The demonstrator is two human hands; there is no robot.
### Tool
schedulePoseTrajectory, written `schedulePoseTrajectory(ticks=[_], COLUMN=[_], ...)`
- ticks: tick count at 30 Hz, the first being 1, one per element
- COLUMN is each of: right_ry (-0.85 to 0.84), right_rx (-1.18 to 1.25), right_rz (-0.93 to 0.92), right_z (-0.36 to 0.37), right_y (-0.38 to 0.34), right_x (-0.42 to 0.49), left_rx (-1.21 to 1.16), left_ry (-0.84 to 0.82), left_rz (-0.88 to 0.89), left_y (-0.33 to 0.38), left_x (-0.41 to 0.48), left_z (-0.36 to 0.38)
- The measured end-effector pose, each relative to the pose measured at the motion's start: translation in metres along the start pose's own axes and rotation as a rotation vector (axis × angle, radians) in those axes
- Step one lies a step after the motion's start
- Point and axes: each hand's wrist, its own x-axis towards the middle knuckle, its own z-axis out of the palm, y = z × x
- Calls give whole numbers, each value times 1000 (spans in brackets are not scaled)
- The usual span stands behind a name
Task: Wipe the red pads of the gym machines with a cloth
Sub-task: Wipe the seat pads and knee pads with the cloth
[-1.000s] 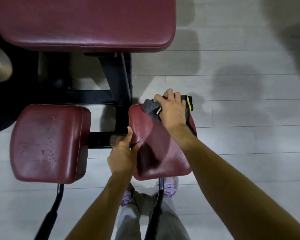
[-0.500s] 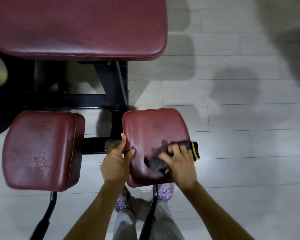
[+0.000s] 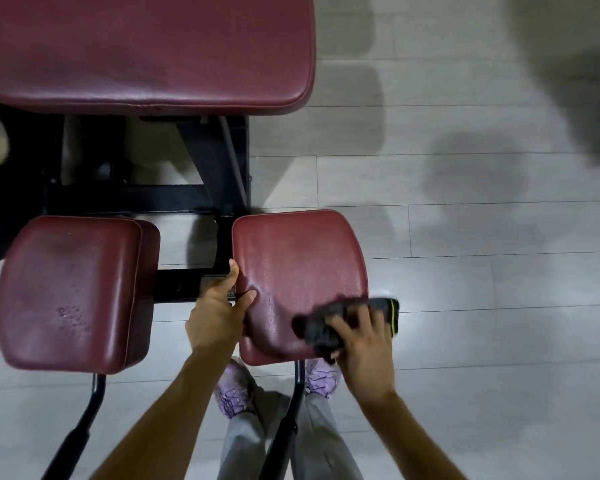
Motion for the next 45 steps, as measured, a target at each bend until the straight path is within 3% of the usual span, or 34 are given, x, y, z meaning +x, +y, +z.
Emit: schedulePoseTrajectory(ticks=[5,9,14,17,22,27,29,33,38,42,45], right_ry=[-7,103,176,88,17,-122,-125,25,215,110,54], right_rx=[-98,-36,6,90,173,112,70,-50,110,133,128], right_rz=[-154,24,189,194,96,-84,41,250,516,312,156], right_z=[-7,-14,-4,12,41,23,15,-4,14,34,24], right_y=[14,16,-12,-56,-170,-145,-103,-41,-99,-167,-160], right_x=[-4,39,19,1,2,7,9,13,23,41,49], left_rx=[-28,-23,-23,-92,-49,-27,-3,32,53,65,38], left_ry=[7,0,-106,-146,70,80,51,-22,-24,40,104], left_rz=[5,12,46,73,127,141,148,197,267,281,271], left_y=[0,-2,0,-8,-23,-45,-48,-50,-53,-56,-57], left_x=[0,1,5,10,7,7,3,-8,-18,-18,-14], left_z=[0,-3,-16,-34,-75,-88,-86,-77,-76,-83,-87])
